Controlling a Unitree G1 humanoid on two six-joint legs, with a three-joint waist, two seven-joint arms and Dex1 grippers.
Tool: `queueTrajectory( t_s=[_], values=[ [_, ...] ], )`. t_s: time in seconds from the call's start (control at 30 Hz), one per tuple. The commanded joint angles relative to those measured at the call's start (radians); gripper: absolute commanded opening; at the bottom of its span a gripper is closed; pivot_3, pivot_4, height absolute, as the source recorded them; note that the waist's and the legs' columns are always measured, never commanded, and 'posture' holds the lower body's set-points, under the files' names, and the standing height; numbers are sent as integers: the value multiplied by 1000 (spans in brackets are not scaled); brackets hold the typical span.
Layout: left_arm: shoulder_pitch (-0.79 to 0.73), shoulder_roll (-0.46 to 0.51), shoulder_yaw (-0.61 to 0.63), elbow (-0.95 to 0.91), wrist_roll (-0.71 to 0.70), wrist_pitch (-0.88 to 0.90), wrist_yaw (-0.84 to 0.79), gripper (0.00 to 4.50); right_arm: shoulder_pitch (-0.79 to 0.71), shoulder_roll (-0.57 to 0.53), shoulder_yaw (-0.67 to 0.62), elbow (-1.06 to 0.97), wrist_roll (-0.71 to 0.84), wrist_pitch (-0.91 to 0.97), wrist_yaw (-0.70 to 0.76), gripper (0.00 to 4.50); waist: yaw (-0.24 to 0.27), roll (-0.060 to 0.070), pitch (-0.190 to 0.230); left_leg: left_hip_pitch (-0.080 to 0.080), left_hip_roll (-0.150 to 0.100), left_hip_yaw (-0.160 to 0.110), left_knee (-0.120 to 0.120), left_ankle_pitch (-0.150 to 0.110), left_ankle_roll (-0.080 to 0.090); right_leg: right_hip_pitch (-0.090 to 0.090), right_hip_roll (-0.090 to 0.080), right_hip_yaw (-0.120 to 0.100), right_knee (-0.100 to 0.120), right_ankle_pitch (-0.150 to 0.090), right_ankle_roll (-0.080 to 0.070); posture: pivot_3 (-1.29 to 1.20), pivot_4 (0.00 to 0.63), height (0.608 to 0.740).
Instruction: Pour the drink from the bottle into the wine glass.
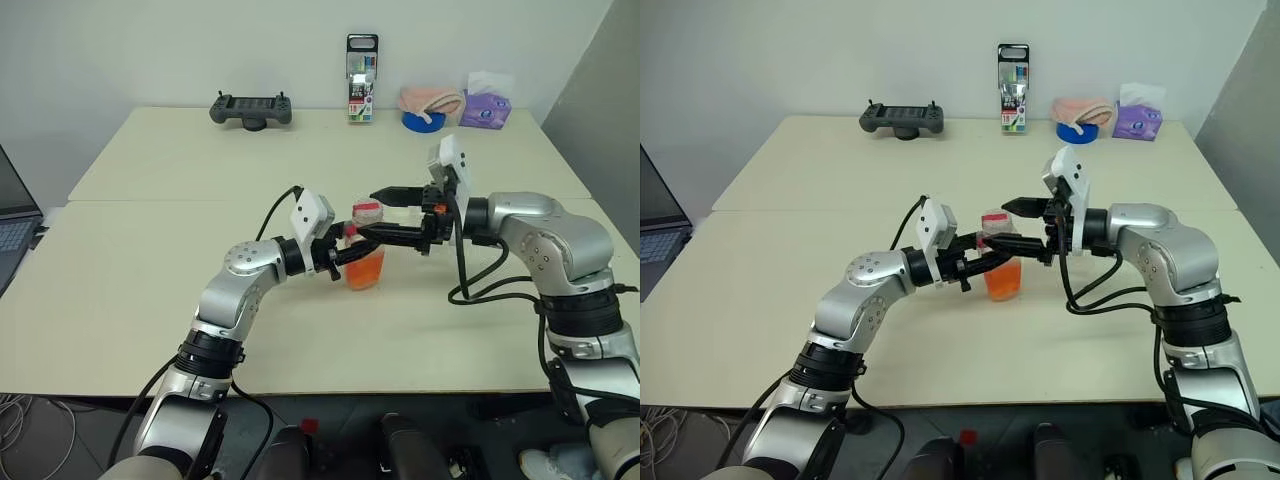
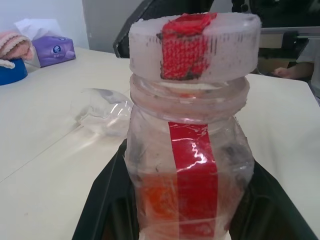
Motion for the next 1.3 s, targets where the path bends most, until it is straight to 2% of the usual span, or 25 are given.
queueTrajectory(
  t_s=[0.03, 0.13, 0.7, 1.23, 1.3],
  values=[
    [-15, -4, 14, -50, -8, -22, -1, 1687, -28, 0, -1, -15, -8, -33, 2, 2861, 0, 0, 0, 0, 0, 0, 0, 0, 0, 0, 0, 0, 0, 0, 0, 0, 150, 740],
    [-12, -5, 13, -49, -7, -23, 0, 1687, -27, 1, 0, -17, -8, -41, 3, 1844, 0, 0, 0, 0, 0, 0, 0, 0, 0, 0, 0, 0, 0, 0, 0, 0, 150, 740],
    [-6, -2, 13, -43, -1, -27, -2, 1685, -27, -14, -24, -57, 47, -37, 47, 1838, 0, 0, 0, 0, 0, 0, 0, 0, 0, 0, 0, 0, 0, 0, 0, 0, 150, 740],
    [-11, -3, 13, -39, 1, -26, -1, 1684, -24, -13, -16, -62, 38, -29, 37, 1710, 0, 0, 0, 0, 0, 0, 0, 0, 0, 0, 0, 0, 0, 0, 0, 0, 150, 740],
    [-10, -3, 13, -41, 1, -26, 0, 1684, -19, -15, -13, -63, 38, -19, 34, 2428, 0, 0, 0, 0, 0, 0, 0, 0, 0, 0, 0, 0, 0, 0, 0, 0, 150, 740]
  ],
)
